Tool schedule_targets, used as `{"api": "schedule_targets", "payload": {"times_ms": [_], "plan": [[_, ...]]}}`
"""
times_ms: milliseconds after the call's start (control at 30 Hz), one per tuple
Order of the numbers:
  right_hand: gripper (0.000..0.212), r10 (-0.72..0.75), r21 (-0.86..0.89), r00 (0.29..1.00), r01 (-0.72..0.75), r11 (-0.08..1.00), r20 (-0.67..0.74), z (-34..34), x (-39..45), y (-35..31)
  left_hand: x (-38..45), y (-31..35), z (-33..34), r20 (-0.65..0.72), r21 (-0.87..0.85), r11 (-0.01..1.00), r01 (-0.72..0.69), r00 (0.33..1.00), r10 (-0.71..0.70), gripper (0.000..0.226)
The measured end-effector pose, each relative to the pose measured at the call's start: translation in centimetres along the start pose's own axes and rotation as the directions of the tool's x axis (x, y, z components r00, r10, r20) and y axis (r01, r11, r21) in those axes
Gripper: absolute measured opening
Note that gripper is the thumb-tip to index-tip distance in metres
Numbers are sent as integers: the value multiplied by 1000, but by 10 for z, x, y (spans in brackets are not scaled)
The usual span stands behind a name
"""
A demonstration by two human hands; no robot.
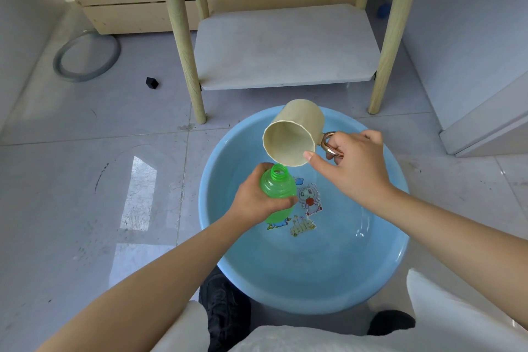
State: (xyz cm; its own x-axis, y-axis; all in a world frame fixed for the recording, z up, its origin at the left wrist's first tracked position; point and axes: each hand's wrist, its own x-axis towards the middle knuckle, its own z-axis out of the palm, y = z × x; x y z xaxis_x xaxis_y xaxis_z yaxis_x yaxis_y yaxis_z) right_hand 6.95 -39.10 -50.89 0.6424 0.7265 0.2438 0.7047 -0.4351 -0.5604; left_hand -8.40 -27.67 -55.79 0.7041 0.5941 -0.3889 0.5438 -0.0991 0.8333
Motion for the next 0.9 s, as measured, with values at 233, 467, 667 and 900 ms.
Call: {"api": "schedule_targets", "payload": {"times_ms": [233,467,667,900], "plan": [[45,-91,-70,991,85,994,-96,0,-1,1,0,0,-1,4,12,1000,3,1000,-3,65],[43,-142,-111,980,127,986,-141,-1,0,3,-1,-1,-1,1,23,1000,3,1000,-3,64],[44,-172,-139,973,151,979,-156,0,1,3,1,-2,0,5,19,1000,11,1000,-11,65],[42,-230,-164,955,200,966,-189,0,3,4,-1,-1,0,-2,21,1000,14,1000,-14,61]]}}
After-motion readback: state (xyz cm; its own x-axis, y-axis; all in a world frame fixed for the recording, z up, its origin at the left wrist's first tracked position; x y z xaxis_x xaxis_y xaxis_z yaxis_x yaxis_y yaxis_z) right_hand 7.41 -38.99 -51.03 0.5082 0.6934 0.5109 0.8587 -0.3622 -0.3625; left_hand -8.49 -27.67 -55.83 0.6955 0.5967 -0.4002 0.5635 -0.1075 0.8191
